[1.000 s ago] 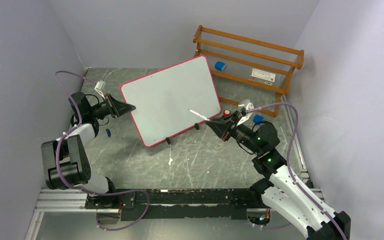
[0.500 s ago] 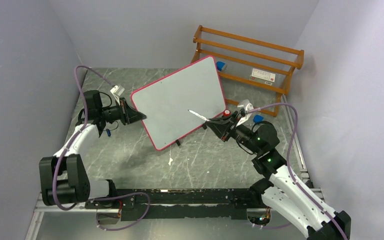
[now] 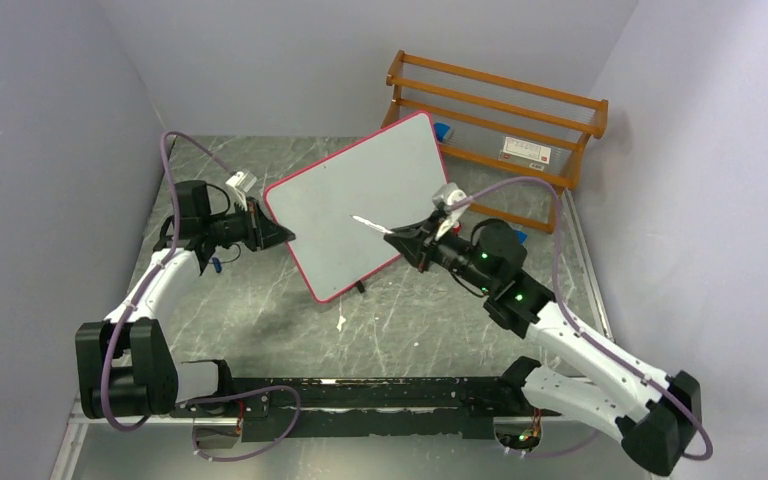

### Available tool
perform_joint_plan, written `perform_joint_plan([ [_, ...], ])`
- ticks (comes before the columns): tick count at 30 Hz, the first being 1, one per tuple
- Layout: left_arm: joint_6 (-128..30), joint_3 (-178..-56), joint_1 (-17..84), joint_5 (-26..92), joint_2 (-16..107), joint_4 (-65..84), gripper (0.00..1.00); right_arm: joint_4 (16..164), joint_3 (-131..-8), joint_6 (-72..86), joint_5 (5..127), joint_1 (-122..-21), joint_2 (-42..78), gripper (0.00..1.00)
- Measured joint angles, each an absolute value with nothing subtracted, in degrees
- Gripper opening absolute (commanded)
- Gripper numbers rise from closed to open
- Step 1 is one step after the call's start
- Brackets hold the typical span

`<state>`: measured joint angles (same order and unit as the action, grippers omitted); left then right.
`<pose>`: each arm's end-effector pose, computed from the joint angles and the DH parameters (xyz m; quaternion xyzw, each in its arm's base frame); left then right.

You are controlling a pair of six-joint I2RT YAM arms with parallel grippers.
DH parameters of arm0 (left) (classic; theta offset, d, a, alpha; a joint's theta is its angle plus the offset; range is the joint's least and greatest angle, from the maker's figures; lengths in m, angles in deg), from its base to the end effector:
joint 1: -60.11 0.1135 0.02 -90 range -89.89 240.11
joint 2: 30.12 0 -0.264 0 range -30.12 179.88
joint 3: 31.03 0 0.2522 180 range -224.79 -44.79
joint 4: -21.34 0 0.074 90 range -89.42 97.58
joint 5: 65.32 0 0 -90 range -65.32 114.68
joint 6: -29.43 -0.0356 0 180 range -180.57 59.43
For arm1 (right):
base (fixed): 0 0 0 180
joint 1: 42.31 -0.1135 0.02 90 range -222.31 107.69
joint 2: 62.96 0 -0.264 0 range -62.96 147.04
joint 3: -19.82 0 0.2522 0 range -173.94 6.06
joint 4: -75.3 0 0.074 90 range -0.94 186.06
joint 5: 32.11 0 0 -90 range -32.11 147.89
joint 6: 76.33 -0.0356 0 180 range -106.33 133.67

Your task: Write a sentence on the whiteboard

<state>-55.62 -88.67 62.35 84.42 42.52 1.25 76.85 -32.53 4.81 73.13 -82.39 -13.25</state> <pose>0.2611 -0.0206 0.2473 0.1809 0.7824 -0.4513 0.3892 0.1543 0.1421 0.3286 -0.2780 0.6431 0.3776 0.6055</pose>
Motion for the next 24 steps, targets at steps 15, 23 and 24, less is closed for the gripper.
perform_joint_plan([
  [15, -55.4, -90.3, 61.4, 81.4, 42.4, -1.9, 0.05, 93.4, -56.5, 18.6, 44.3, -100.5, 10.8, 0.0],
  [23, -55.8, -91.0, 61.3, 81.3, 42.7, -2.7, 0.05, 97.2, -63.8, 21.6, 39.6, -101.6, 17.0, 0.0],
  [24, -55.8, -91.0, 61.3, 81.3, 42.7, -2.7, 0.05, 97.4, -64.5, 21.8, 39.4, -101.8, 17.6, 0.0],
])
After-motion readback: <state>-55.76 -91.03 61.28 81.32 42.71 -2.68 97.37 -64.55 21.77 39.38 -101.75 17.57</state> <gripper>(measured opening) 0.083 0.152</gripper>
